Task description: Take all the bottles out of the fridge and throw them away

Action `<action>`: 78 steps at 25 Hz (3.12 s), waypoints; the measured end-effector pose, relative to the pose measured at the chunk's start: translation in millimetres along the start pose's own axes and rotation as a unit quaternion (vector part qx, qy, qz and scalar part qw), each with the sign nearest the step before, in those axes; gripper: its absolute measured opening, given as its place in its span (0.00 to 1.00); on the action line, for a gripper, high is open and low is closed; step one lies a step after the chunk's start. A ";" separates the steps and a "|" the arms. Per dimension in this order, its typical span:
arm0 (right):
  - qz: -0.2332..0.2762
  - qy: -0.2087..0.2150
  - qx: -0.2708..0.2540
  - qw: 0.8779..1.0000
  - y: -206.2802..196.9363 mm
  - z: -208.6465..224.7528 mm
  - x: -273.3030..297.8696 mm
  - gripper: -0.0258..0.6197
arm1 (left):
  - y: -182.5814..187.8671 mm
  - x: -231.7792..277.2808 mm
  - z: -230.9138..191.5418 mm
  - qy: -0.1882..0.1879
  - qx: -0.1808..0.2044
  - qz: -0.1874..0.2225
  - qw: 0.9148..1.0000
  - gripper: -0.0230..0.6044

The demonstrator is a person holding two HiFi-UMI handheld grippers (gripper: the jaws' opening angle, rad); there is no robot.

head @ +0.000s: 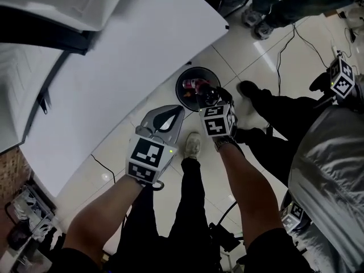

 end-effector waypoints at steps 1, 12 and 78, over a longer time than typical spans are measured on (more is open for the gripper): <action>-0.004 -0.001 -0.003 1.000 -0.7 0.2 5.0 0.51 | -1.4 1.3 -1.6 0.000 0.000 -0.001 1.000 0.04; 0.028 -0.032 -0.003 0.999 10.5 2.7 -15.5 0.29 | 6.1 -11.0 -1.5 0.001 0.001 0.012 1.000 0.04; 0.430 0.132 -0.170 0.877 275.0 -260.6 -515.1 0.29 | 117.2 -479.7 31.5 0.242 0.022 0.322 0.915 0.04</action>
Point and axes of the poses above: the fingertips, and each gripper's own axes: x forward along the fingers, z to its right, y out of its top, the point moved 10 cm from there along -x, backward along the fingers, and after that the axes turned 5 degrees about -z, right-handed, at the moved point
